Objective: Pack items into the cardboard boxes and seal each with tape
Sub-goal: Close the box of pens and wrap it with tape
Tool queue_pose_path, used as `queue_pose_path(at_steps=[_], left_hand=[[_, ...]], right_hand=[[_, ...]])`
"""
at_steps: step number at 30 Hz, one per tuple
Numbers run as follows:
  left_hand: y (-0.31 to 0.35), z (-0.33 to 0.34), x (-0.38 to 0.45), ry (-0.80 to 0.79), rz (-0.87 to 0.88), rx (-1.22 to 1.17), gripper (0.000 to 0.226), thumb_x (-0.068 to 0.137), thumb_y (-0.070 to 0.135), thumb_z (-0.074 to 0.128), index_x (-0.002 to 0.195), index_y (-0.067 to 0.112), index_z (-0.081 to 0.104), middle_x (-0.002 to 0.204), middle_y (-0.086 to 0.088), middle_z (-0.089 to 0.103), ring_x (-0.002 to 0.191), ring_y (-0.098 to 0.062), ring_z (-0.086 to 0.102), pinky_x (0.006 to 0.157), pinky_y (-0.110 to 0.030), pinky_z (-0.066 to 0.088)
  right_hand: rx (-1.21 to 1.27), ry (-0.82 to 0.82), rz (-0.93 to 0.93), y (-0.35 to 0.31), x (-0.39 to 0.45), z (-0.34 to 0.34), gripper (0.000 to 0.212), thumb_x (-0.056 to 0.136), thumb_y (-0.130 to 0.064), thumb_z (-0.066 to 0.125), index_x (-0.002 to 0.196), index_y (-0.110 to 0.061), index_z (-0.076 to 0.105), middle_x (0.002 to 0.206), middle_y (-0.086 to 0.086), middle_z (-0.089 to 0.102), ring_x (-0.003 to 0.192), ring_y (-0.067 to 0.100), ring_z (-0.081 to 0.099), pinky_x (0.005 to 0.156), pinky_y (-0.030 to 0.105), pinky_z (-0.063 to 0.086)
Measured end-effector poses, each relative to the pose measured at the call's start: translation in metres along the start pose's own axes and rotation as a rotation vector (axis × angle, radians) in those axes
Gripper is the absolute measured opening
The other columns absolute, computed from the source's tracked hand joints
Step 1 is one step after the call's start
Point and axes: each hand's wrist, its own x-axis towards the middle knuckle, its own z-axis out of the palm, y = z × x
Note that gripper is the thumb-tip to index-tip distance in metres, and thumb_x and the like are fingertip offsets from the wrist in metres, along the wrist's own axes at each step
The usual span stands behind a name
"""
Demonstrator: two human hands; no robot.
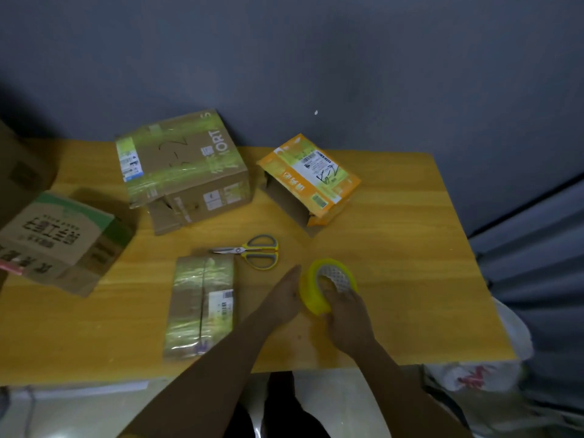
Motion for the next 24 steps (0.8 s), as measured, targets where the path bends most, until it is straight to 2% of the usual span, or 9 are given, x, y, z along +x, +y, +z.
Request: queue_pose_path(at_steps=[3,5,7,10,13,16,19,22,24], left_hand=[[0.007,0.007,0.014,0.104,-0.031,-0.073,0.045,0.09,0.004,0.049,0.135,-0.001,0.047,0.137,-0.021,0.048,0.13,-0.031,0.044,0.103,-0.022,0.032],[0.013,0.011,0.014,0.198,-0.019,-0.018,0.038,0.092,0.005,0.05,0.13,0.004,0.054,0.127,-0.016,0.054,0.117,-0.029,0.055,0.096,-0.027,0.039],[0.02,0.009,0.013,0.287,-0.001,0.018,0.031,0.094,0.007,0.052,0.125,0.004,0.058,0.122,-0.014,0.056,0.108,-0.028,0.059,0.09,-0.028,0.041],[0.027,-0.007,0.01,0.364,0.055,-0.041,0.022,0.095,0.006,0.051,0.114,0.002,0.063,0.113,-0.015,0.061,0.102,-0.028,0.059,0.079,-0.022,0.038],[0.034,-0.033,0.002,0.395,0.125,-0.144,0.028,0.098,0.01,0.05,0.123,0.001,0.059,0.12,-0.01,0.057,0.108,-0.018,0.054,0.087,-0.019,0.039],[0.048,-0.059,-0.009,0.379,0.213,-0.189,0.032,0.099,0.017,0.05,0.128,0.005,0.057,0.121,0.001,0.056,0.113,-0.012,0.052,0.092,-0.022,0.041],[0.057,-0.083,-0.021,0.446,0.218,-0.157,0.03,0.099,0.02,0.051,0.125,0.008,0.059,0.121,-0.008,0.062,0.107,-0.02,0.059,0.086,-0.03,0.047],[0.063,-0.11,-0.036,0.531,0.233,-0.065,0.028,0.098,0.019,0.052,0.122,0.008,0.06,0.119,-0.008,0.055,0.105,-0.015,0.052,0.085,-0.027,0.041],[0.066,-0.129,-0.044,0.56,0.26,-0.061,0.029,0.098,0.018,0.052,0.125,0.009,0.057,0.123,-0.004,0.051,0.11,-0.014,0.05,0.091,-0.027,0.04]], right_hand=[[0.114,0.126,-0.017,0.007,-0.005,-0.011,0.064,0.072,-0.016,0.061,0.135,-0.009,0.053,0.108,0.014,0.068,0.088,0.036,0.064,0.077,0.043,0.053],[0.206,0.165,0.016,0.006,-0.006,-0.019,0.059,0.083,-0.021,0.057,0.14,-0.008,0.049,0.095,0.012,0.068,0.077,0.034,0.061,0.068,0.038,0.048],[0.25,0.178,0.032,0.008,-0.004,-0.025,0.056,0.089,-0.029,0.05,0.141,-0.009,0.047,0.089,0.01,0.066,0.075,0.031,0.059,0.067,0.036,0.042],[0.331,0.15,0.022,0.011,-0.006,-0.03,0.06,0.093,-0.046,0.037,0.14,-0.01,0.048,0.109,0.011,0.063,0.094,0.034,0.058,0.075,0.037,0.041],[0.465,0.141,0.072,0.003,-0.013,-0.044,0.057,0.09,-0.038,0.044,0.138,-0.006,0.047,0.129,0.015,0.053,0.12,0.031,0.048,0.088,0.031,0.037],[0.495,0.191,0.045,-0.01,-0.006,-0.061,0.056,0.088,-0.033,0.047,0.135,-0.003,0.047,0.127,0.018,0.052,0.119,0.03,0.047,0.086,0.026,0.033],[0.509,0.239,-0.024,-0.029,0.007,-0.077,0.05,0.091,-0.033,0.048,0.128,0.0,0.051,0.119,0.02,0.055,0.109,0.032,0.05,0.077,0.027,0.031],[0.526,0.294,-0.079,-0.05,0.014,-0.092,0.038,0.093,-0.021,0.053,0.125,0.0,0.052,0.118,0.02,0.053,0.108,0.031,0.048,0.075,0.027,0.029],[0.528,0.334,-0.126,-0.065,0.019,-0.101,0.033,0.094,-0.016,0.055,0.124,-0.001,0.053,0.119,0.018,0.053,0.111,0.03,0.046,0.077,0.028,0.03]])
